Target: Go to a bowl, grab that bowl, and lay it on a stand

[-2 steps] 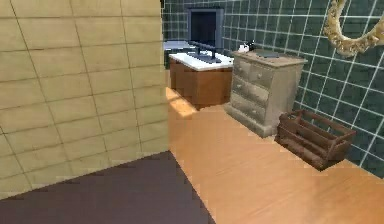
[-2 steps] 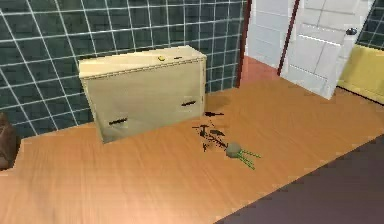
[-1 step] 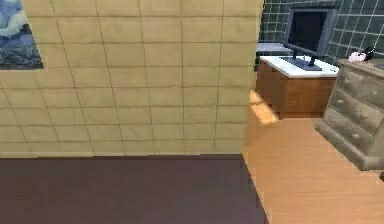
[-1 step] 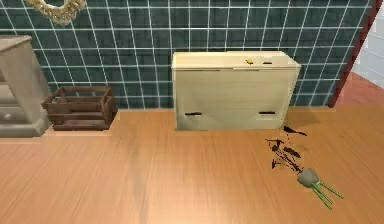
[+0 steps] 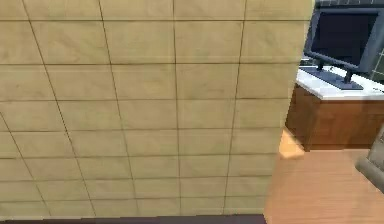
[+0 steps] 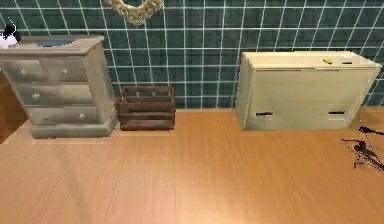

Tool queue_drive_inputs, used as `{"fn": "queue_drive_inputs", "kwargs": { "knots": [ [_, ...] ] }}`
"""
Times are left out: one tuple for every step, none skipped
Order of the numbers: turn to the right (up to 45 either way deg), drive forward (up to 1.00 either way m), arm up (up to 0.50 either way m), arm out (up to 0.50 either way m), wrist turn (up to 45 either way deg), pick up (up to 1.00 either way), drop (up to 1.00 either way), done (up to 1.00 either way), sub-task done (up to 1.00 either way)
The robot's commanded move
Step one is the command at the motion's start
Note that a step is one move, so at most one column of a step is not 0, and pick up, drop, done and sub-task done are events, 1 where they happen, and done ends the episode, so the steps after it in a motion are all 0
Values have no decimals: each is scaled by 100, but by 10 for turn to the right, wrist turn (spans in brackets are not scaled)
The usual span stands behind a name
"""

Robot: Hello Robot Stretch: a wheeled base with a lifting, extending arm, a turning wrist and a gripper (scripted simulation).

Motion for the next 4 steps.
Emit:
{"fn": "queue_drive_inputs", "kwargs": {
  "knots": [
    [-420, 0, 0, 0, 0, 0, 0, 0, 0],
    [-30, 0, 0, 0, 0, 0, 0, 0, 0],
    [0, 55, 0, 0, 0, 0, 0, 0, 0],
    [-420, 0, 0, 0, 0, 0, 0, 0, 0]
  ]
}}
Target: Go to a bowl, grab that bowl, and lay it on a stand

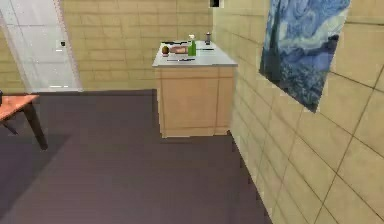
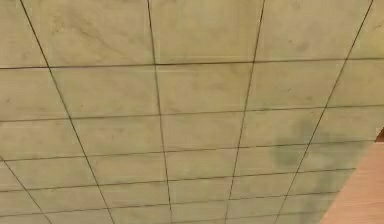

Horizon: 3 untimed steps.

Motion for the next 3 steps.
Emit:
{"fn": "queue_drive_inputs", "kwargs": {
  "knots": [
    [0, 75, 0, 0, 0, 0, 0, 0, 0],
    [-330, 0, 0, 0, 0, 0, 0, 0, 0],
    [0, 100, 0, 0, 0, 0, 0, 0, 0]
  ]
}}
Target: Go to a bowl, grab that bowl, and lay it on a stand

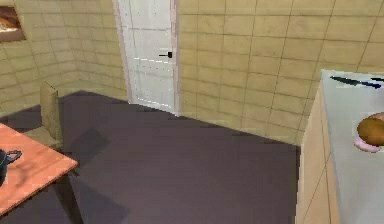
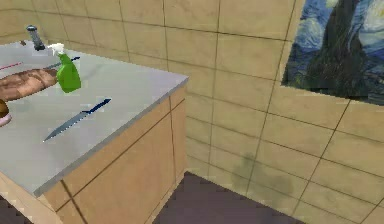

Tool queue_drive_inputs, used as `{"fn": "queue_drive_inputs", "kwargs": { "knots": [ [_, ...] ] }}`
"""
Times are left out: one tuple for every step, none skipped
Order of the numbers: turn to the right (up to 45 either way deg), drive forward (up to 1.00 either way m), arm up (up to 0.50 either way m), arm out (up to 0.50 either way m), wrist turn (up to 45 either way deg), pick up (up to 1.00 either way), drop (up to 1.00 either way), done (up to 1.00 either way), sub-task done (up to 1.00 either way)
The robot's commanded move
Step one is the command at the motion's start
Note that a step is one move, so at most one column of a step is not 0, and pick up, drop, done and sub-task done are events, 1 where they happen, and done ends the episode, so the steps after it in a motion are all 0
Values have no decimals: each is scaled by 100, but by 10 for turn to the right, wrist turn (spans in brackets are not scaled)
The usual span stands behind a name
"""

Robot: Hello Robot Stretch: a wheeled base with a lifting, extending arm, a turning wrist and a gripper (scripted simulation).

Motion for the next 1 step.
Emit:
{"fn": "queue_drive_inputs", "kwargs": {
  "knots": [
    [-60, 0, 0, 0, 0, 0, 0, 0, 0]
  ]
}}
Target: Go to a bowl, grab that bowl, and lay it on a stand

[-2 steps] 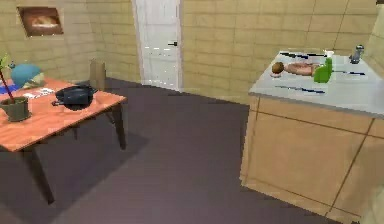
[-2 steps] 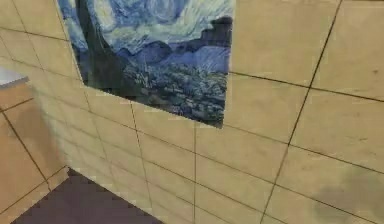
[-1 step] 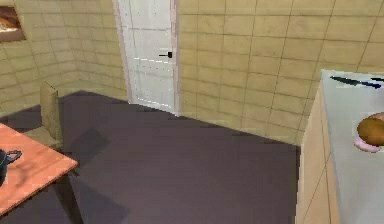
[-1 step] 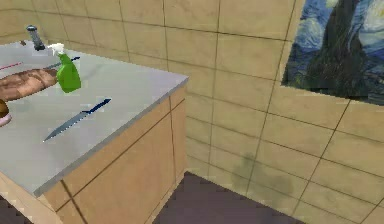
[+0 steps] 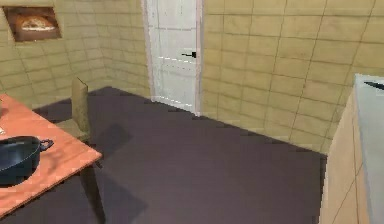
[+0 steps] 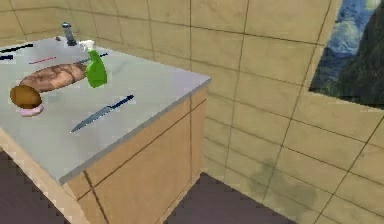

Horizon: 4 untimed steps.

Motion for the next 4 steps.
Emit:
{"fn": "queue_drive_inputs", "kwargs": {
  "knots": [
    [0, 75, 0, 0, 0, 0, 0, 0, 0],
    [-90, 0, 0, 0, 0, 0, 0, 0, 0],
    [0, 100, 0, 0, 0, 0, 0, 0, 0],
    [-30, 0, 0, 0, 0, 0, 0, 0, 0]
  ]
}}
